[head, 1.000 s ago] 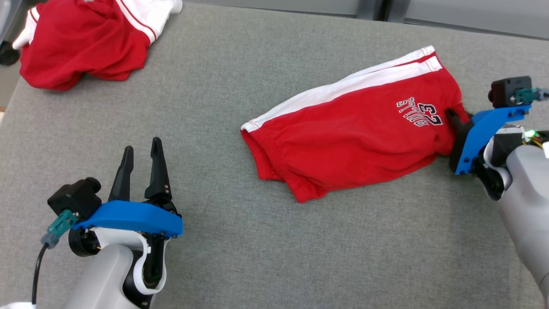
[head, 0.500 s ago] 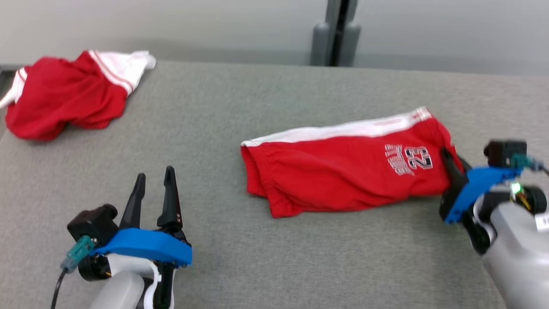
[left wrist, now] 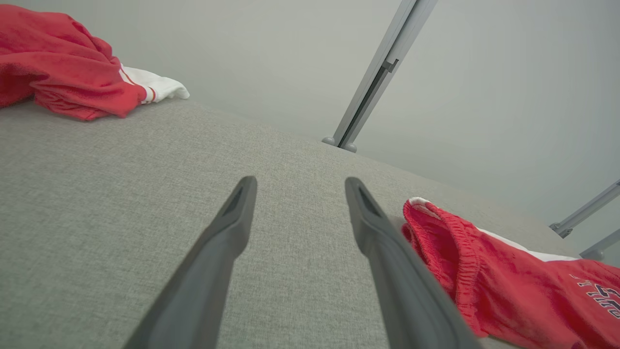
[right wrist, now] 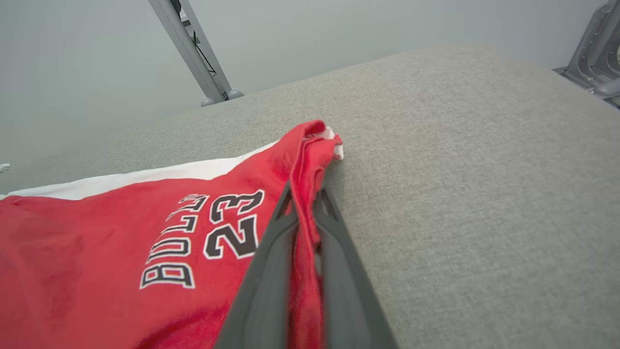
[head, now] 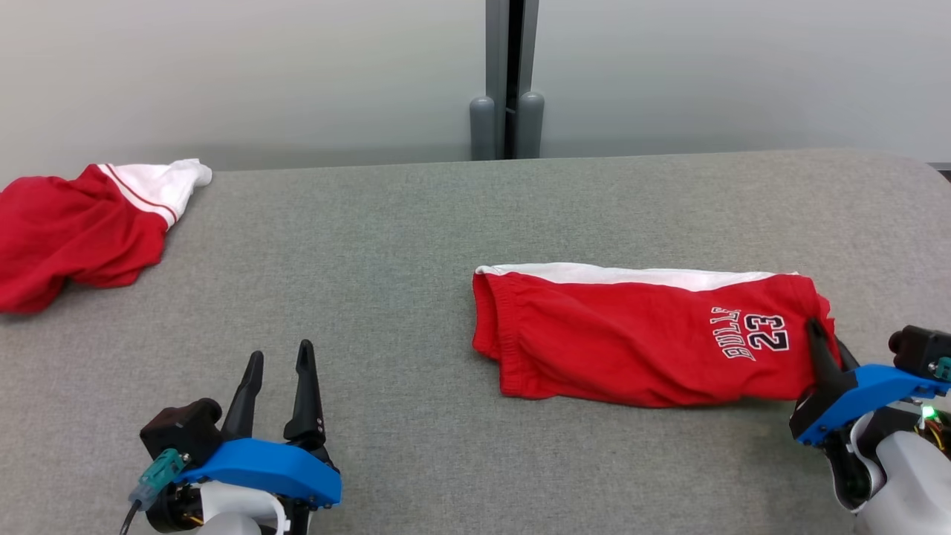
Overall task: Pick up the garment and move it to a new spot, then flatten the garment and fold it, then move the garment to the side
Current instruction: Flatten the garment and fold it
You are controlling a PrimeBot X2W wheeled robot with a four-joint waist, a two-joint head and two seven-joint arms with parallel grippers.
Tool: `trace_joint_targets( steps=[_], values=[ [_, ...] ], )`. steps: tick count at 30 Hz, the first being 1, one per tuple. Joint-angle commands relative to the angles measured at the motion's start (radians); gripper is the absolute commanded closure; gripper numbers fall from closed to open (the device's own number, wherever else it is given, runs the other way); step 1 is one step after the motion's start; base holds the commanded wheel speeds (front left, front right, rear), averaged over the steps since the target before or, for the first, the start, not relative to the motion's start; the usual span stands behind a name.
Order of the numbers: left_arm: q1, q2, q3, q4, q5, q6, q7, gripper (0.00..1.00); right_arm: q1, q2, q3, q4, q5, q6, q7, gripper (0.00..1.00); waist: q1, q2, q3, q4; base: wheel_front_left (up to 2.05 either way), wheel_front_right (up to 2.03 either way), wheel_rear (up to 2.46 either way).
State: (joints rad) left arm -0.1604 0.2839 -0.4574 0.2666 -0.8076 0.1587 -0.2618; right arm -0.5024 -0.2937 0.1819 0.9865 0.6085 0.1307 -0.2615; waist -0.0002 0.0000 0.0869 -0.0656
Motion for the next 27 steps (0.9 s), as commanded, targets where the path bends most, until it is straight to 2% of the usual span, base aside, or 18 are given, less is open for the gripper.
trace_joint_targets(
  steps=[1, 7, 14, 19, 27],
  values=[
    [0.003, 0.000, 0.002, 0.003, 0.009, 0.000, -0.004, 0.00, 0.009, 0.009, -0.012, -0.011, -0.013, 0.000, -0.005, 1.00, 0.0002, 0.0000, 0.004, 0.006, 0.00, 0.00, 0.00],
    [-0.015, -0.013, 0.004, 0.013, 0.034, -0.005, -0.004, 0.00, -0.071, 0.088, -0.053, -0.063, -0.120, 0.000, -0.005, 1.00, 0.0002, 0.0000, 0.015, 0.041, 0.00, 0.00, 0.00],
    [-0.033, -0.027, 0.000, 0.024, 0.064, -0.017, -0.004, 0.00, -0.180, 0.216, 0.059, -0.061, -0.201, 0.000, 0.060, 1.00, 0.0002, 0.0000, 0.030, 0.087, 0.00, 0.00, 0.00],
    [-0.054, -0.044, -0.017, 0.033, 0.092, -0.026, -0.005, 0.00, -0.191, 0.239, 0.184, -0.024, -0.220, 0.000, 0.117, 1.00, 0.0002, 0.0000, 0.040, 0.126, 0.00, 0.00, 0.00],
    [-0.054, -0.054, -0.022, 0.057, 0.127, -0.033, -0.005, 0.00, -0.168, 0.243, 0.316, -0.017, -0.156, 0.000, 0.134, 1.00, 0.0002, 0.0000, 0.036, 0.138, 0.00, 0.00, 0.00]
  ],
)
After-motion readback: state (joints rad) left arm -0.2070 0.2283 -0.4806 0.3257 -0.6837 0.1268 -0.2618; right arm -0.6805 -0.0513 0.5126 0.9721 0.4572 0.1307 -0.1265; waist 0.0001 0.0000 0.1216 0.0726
